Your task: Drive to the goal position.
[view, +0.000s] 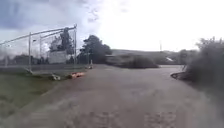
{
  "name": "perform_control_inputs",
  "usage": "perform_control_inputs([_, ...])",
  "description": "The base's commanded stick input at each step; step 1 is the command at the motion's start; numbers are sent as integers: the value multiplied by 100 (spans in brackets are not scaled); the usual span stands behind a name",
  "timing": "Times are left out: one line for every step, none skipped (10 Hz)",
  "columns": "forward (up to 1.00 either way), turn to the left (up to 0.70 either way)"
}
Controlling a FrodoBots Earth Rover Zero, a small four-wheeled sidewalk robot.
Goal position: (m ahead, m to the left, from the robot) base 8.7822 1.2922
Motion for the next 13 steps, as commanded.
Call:
perform_control_inputs([70, 0])
perform_control_inputs([70, 0])
perform_control_inputs([70, 0])
perform_control_inputs([70, -1])
perform_control_inputs([70, -2])
perform_control_inputs([70, -4])
perform_control_inputs([70, -23])
perform_control_inputs([70, -28])
perform_control_inputs([70, -31])
perform_control_inputs([70, -31])
perform_control_inputs([70, -31])
perform_control_inputs([70, -30])
perform_control_inputs([70, -29])
